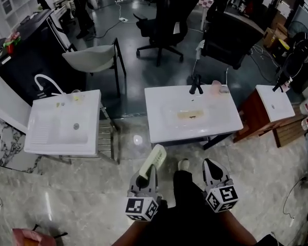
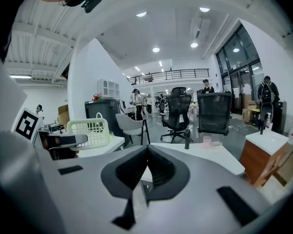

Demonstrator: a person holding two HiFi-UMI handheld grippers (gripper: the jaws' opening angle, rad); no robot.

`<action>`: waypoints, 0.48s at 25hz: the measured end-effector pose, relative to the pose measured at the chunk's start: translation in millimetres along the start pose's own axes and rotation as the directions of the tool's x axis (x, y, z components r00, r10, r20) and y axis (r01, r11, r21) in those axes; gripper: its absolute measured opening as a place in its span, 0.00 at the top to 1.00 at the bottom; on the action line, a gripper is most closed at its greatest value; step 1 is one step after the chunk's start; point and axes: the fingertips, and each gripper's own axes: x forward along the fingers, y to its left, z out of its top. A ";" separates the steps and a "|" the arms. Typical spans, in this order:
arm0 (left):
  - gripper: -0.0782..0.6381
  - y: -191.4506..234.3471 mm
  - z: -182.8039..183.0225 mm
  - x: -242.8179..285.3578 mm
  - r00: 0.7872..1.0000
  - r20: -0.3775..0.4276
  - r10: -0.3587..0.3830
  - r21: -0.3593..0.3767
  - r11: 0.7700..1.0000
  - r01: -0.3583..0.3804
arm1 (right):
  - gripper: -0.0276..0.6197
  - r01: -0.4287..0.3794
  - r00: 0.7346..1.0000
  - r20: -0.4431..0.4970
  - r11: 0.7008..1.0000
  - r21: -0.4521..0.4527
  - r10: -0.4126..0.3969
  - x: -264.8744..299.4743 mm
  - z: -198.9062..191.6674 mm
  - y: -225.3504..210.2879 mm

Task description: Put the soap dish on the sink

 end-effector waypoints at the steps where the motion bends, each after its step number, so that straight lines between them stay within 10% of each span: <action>1: 0.86 -0.9 -1.1 3.1 1.000 -0.003 0.005 0.001 1.000 -0.005 | 0.96 -0.011 1.000 0.000 1.000 -0.015 0.011 3.8 3.6 -0.4; 12: 0.86 2.3 4.1 77.6 0.993 -0.016 0.115 0.019 0.993 -0.115 | 0.96 -0.134 0.991 0.010 0.990 -0.047 0.134 85.0 16.8 -52.8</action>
